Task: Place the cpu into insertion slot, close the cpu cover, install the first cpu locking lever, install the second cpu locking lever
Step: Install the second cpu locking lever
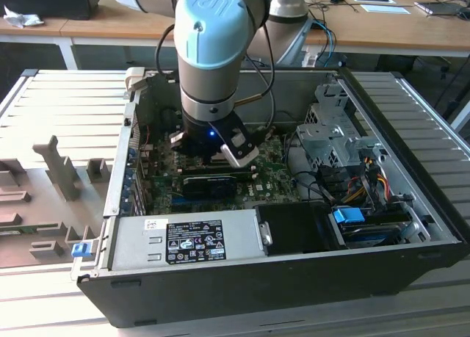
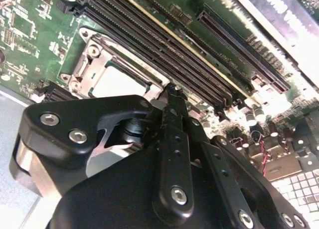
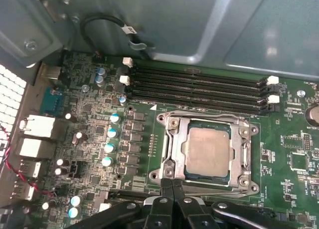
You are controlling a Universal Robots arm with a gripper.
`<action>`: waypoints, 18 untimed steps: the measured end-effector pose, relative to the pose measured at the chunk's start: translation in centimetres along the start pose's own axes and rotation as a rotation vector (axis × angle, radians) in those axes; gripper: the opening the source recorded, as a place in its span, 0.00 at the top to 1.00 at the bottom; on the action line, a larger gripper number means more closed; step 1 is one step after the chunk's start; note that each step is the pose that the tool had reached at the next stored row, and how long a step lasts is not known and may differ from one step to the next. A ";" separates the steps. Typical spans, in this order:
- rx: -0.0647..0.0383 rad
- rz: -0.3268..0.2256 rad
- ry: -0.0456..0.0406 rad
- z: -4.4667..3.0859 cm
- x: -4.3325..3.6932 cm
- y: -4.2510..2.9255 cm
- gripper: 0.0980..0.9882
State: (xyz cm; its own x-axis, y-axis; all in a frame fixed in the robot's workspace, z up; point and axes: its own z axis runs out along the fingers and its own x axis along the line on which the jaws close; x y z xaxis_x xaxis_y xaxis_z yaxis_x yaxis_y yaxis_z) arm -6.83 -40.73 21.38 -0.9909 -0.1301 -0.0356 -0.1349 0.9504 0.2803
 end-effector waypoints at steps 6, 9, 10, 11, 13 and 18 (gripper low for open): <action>-0.035 -0.014 -0.0006 -0.04 0.37 -0.70 0.99; -0.059 -0.014 -0.0040 -0.05 0.53 -0.95 0.99; -0.062 -0.013 -0.0048 -0.03 0.56 -0.98 0.99; -0.063 -0.012 -0.0054 -0.03 0.58 -1.01 0.99; -0.064 -0.004 -0.0081 -0.04 0.60 -1.25 0.99; -0.069 -0.003 -0.0092 -0.07 0.97 -1.67 0.99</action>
State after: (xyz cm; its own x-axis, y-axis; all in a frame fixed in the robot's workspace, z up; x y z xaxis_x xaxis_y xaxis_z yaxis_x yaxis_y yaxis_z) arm -7.57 -42.47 20.94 -0.9904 -0.1303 -0.0453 -0.1379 0.9282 0.3455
